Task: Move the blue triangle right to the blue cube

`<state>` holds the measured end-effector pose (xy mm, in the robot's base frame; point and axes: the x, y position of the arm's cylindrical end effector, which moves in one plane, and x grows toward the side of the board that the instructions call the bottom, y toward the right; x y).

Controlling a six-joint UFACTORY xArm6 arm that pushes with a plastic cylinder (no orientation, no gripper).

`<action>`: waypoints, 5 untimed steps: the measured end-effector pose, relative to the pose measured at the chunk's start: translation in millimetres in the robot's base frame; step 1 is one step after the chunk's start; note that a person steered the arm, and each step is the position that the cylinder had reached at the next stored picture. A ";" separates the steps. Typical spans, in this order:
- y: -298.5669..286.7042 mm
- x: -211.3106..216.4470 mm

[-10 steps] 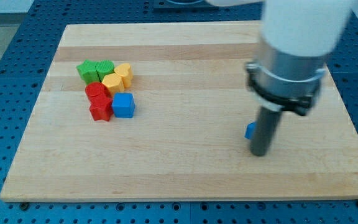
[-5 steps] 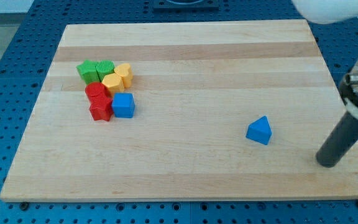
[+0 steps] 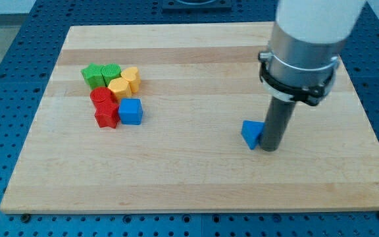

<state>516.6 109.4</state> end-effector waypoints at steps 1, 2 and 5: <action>-33.4 -3.2; -83.1 -3.2; -25.5 4.6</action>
<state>521.2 83.9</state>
